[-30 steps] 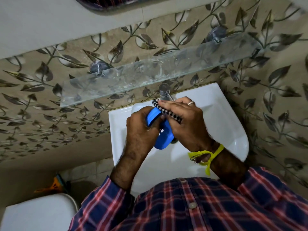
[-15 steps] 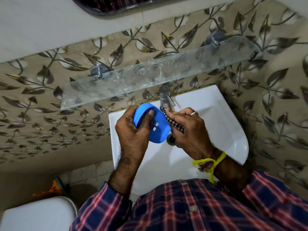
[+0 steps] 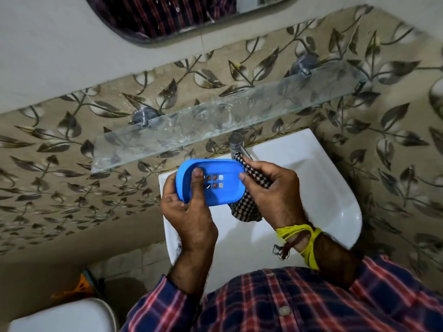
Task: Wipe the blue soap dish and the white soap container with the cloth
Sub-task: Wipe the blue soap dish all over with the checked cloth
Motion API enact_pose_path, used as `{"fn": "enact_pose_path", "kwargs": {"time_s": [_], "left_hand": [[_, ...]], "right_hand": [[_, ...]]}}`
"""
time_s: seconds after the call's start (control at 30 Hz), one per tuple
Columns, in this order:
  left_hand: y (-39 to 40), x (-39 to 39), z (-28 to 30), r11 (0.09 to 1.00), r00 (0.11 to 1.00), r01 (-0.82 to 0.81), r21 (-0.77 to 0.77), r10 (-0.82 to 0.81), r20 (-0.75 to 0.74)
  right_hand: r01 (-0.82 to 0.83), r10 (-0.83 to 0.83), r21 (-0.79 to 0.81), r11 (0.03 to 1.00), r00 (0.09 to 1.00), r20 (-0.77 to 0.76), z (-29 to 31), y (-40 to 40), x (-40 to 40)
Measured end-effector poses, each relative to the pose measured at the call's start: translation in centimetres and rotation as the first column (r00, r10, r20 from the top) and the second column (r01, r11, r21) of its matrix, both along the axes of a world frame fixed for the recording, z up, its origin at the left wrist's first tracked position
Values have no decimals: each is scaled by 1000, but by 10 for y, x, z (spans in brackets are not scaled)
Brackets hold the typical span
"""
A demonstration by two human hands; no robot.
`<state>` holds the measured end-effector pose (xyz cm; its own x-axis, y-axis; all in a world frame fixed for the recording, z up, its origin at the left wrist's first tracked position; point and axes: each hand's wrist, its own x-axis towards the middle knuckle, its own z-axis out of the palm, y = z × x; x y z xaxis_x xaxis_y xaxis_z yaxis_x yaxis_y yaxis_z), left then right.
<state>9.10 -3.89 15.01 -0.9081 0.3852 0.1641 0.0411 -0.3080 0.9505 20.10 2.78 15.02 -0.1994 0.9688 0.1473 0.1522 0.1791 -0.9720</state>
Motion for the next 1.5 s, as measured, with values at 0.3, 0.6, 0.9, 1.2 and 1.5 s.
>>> {"fn": "enact_pose_path", "kwargs": {"time_s": [0.3, 0.6, 0.9, 1.2, 1.5], "left_hand": [[16, 9, -7, 998, 999, -40, 44, 41, -35], [6, 24, -15, 842, 856, 468, -269, -355, 377], [24, 2, 19, 868, 558, 492, 59, -367, 744], [28, -2, 15, 898, 339, 364, 247, -375, 863], [20, -19, -5, 795, 307, 493, 353, -539, 784]], "right_hand": [[68, -86, -250, 966, 995, -59, -15, 6, -9], [294, -295, -122, 948, 955, 4, -15, 27, 8], [255, -247, 210, 944, 967, -67, -31, 9, 12], [60, -8, 522, 851, 995, -100, -52, 9, 19], [33, -12, 160, 987, 991, -130, -39, 43, 35]]}}
